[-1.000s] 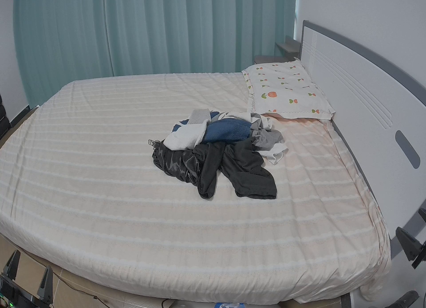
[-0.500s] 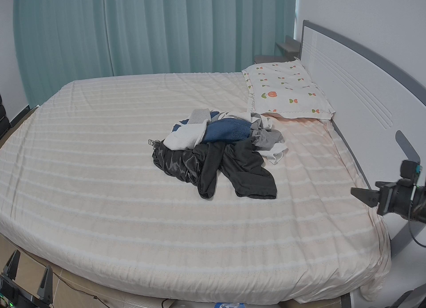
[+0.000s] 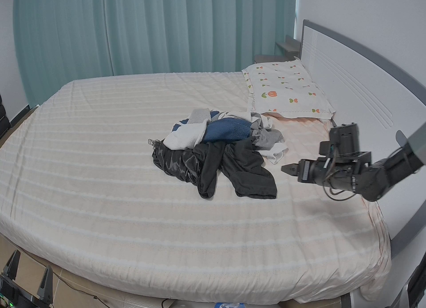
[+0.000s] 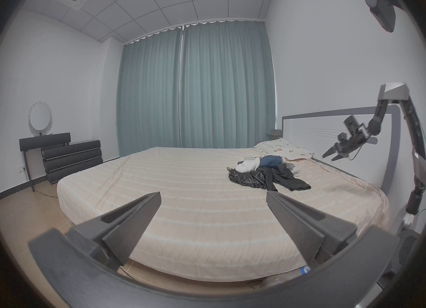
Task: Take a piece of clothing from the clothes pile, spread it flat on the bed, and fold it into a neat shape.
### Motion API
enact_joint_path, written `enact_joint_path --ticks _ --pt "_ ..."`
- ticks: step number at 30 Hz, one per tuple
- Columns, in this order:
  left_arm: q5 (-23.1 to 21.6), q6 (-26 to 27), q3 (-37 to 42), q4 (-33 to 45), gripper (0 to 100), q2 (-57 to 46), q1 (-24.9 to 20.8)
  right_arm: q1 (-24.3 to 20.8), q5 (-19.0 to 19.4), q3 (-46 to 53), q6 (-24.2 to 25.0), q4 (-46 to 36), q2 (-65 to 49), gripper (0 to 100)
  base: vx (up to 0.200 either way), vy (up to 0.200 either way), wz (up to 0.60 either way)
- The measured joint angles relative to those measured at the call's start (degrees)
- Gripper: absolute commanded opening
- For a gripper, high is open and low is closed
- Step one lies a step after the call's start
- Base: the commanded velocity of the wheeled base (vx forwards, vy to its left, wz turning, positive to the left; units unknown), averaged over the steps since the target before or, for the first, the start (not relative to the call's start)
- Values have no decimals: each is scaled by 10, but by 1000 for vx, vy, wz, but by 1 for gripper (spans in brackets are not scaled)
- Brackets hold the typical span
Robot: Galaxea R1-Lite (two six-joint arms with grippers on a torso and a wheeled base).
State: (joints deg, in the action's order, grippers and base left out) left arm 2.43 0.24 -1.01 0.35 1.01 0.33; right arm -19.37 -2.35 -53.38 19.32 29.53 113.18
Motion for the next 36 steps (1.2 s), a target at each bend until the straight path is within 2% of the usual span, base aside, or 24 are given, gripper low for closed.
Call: enact_joint_path --ticks 7,12,23,36 --pt "0 -1 0 0 100 0 0 -30 -24 -156 48 19 177 100 0 0 0" --pt "1 -3 0 0 100 0 0 -38 -41 -238 62 13 262 100 0 0 0" --pt "1 -3 0 0 100 0 0 -25 -64 -358 67 -38 356 100 0 0 0" --pt "1 -2 0 0 100 0 0 -37 -72 -416 74 -48 409 100 0 0 0"
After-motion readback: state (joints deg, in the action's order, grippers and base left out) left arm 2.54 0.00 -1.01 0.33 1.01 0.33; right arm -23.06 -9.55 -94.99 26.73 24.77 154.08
